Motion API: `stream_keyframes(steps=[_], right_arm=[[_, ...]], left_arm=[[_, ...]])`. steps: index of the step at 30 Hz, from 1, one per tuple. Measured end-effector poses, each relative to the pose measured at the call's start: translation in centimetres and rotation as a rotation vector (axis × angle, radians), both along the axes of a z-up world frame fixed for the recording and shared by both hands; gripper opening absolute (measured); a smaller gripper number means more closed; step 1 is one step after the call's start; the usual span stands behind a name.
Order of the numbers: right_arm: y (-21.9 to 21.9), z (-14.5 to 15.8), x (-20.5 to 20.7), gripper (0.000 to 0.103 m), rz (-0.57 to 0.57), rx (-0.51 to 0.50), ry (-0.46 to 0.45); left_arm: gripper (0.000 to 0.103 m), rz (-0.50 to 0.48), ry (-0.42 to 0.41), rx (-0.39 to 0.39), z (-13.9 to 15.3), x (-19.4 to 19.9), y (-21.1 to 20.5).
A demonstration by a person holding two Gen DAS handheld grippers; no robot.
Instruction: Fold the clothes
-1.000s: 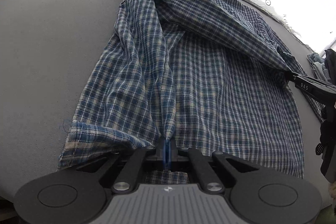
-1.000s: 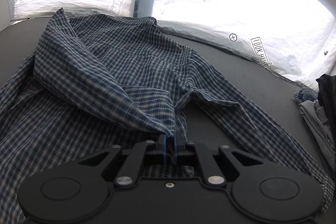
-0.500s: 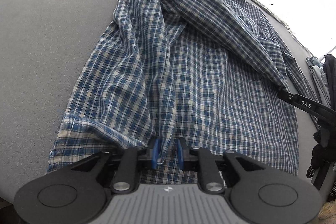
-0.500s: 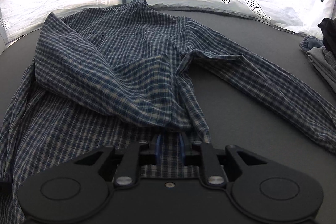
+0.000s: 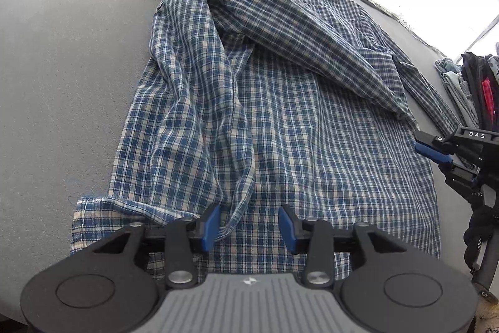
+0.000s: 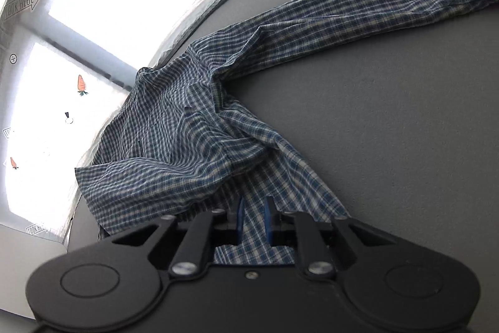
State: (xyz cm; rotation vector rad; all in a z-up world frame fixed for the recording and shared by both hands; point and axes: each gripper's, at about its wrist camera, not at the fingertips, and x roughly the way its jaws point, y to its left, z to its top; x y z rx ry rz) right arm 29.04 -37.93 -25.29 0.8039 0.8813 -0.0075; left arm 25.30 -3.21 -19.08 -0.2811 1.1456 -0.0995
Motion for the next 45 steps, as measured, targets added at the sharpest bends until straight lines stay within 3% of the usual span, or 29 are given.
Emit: stream_keyframes(steps=[2,9,20,27,35,36,38,39,43,45], right_arm=[[0.3,0.1,-0.6,0.009,-0.023,0.037,-0.005],[1.7,-0.3,-2.4,0.008,-0.084,0.210,-0.017],[8.4,-1.3,-3.7,0.010,0.050,0.204,0.053],[10.2,-1.9,-4.6,0.013,0.043,0.168,0.093],[8.6,-2.4,-5.9,0.013,-0.037,0.178,0.116],[8.2,-2.4,-6.1,0.013,-0.044,0.179,0.117],[7.6,-2.4,-6.4,0.013,-0.056,0.179,0.117],[7.2,-2.4,-6.6,0.013,-0.062,0.177,0.115],[5.8,-2.2,-7.1,0.013,-0.085,0.168,0.110],[5.0,-2.3,-7.4,0.013,-0.103,0.171,0.112]], left_arm=[[0.054,-0.010,-0.019,-0.009,0.5,-0.2,0.7],[0.056,0.038,-0.035,-0.045,1.1,-1.5,4.7],[0.055,0.130,-0.039,-0.096,1.4,-3.9,10.7],[0.058,0.163,-0.068,-0.158,1.7,-5.3,13.9],[0.054,-0.026,-0.091,-0.135,1.0,-3.9,9.6],[0.049,-0.051,-0.088,-0.132,0.8,-3.6,9.0],[0.017,-0.091,-0.080,-0.129,0.6,-3.2,7.9],[0.014,-0.113,-0.075,-0.131,0.5,-3.1,7.3],[0.014,-0.252,-0.065,-0.172,0.7,-2.9,4.6],[0.019,-0.367,-0.013,-0.188,0.3,-2.9,2.5]])
